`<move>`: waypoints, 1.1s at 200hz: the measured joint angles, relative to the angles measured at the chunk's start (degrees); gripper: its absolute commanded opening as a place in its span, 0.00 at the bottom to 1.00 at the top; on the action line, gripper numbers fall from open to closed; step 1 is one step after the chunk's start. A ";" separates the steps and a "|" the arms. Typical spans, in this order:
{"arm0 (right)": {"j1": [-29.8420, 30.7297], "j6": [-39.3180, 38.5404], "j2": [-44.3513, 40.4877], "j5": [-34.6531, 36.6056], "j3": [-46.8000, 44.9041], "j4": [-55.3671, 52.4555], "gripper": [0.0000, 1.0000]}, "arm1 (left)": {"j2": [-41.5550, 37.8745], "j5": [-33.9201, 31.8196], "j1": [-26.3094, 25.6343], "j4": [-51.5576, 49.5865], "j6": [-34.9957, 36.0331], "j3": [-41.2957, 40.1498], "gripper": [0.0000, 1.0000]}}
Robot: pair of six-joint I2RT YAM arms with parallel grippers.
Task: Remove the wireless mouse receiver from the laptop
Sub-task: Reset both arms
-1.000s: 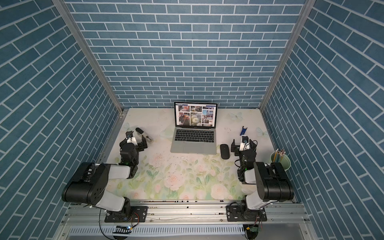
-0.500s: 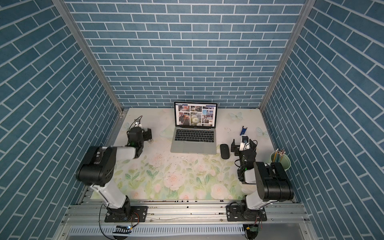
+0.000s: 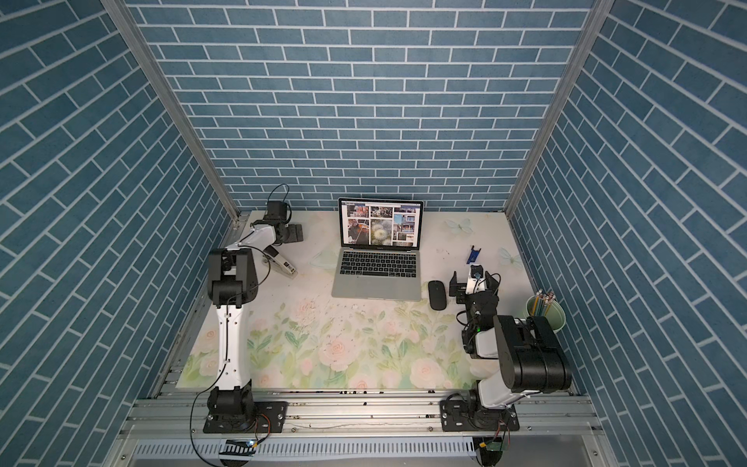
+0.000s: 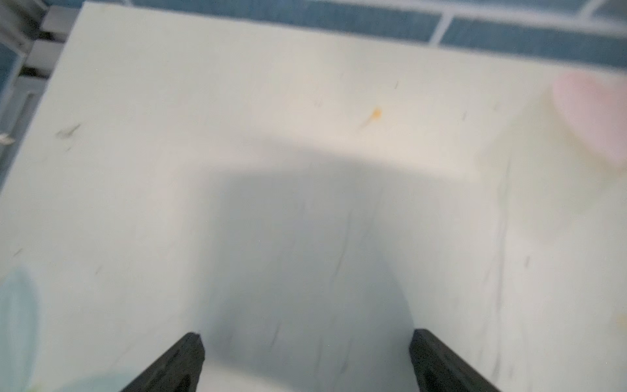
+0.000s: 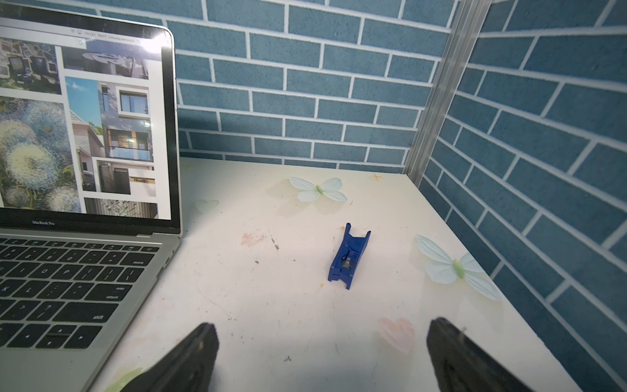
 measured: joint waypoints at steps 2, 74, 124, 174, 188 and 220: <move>0.00 0.00 0.00 0.00 0.00 0.00 1.00 | -0.76 -0.26 0.02 0.39 -0.15 -1.40 1.00; 0.00 0.00 0.00 0.00 -0.02 0.00 1.00 | -6.47 -2.80 -0.92 10.54 2.45 -13.27 1.00; 0.00 0.00 0.00 0.00 -0.02 0.00 1.00 | -13.55 1.18 -1.22 4.90 4.72 -17.68 1.00; 0.00 0.00 0.00 0.00 -0.02 0.00 1.00 | -26.14 5.20 -1.27 -0.94 3.13 -5.40 1.00; 0.00 0.00 0.00 0.00 -0.02 0.00 1.00 | -30.45 6.34 -1.27 -1.77 2.51 0.00 1.00; 0.00 0.00 0.00 0.00 -0.02 0.00 1.00 | -40.17 7.04 -1.07 -2.73 0.07 8.59 1.00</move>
